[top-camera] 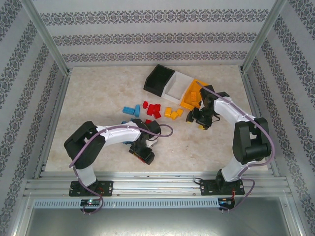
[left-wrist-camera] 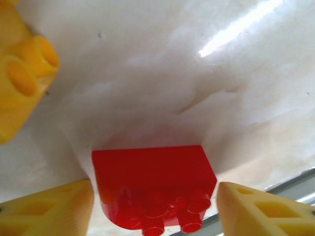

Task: Sort the legos into containers by color

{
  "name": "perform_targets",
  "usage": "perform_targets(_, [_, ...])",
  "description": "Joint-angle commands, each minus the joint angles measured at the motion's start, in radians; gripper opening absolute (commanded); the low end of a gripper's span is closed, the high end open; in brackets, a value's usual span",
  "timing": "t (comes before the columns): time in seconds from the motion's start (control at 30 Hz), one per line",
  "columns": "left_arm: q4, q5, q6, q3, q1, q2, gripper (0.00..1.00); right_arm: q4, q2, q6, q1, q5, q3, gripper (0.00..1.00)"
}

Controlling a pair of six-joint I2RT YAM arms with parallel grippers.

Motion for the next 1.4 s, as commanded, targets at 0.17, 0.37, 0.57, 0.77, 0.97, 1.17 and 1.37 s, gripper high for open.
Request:
perform_targets(0.17, [0.021,-0.006,-0.022,-0.013,-0.013,0.019,0.51,0.001,-0.033,-0.006,-0.013,-0.005,-0.01,0.61])
perform_targets(0.37, [0.0,-0.006,-0.028,0.01,-0.01,-0.023,0.51,0.004,-0.065,0.006,-0.012,0.0,-0.034,0.61])
perform_targets(0.57, [-0.04,0.01,-0.036,0.067,0.01,-0.074,0.5,-0.005,-0.118,0.021,-0.008,0.01,-0.078,0.61])
perform_targets(0.77, [-0.075,0.056,-0.057,0.152,0.052,-0.112,0.5,-0.004,-0.162,0.032,-0.004,0.011,-0.127,0.61])
perform_targets(0.97, [-0.057,0.127,-0.091,0.344,0.14,-0.045,0.49,-0.019,-0.207,0.017,-0.01,-0.012,-0.148,0.61])
perform_targets(1.17, [0.034,0.171,-0.216,0.647,0.241,0.152,0.49,-0.004,-0.261,-0.015,-0.011,-0.046,-0.19,0.61])
perform_targets(1.37, [0.132,0.137,-0.469,0.951,0.277,0.386,0.48,0.004,-0.313,-0.018,-0.007,-0.109,-0.212,0.61])
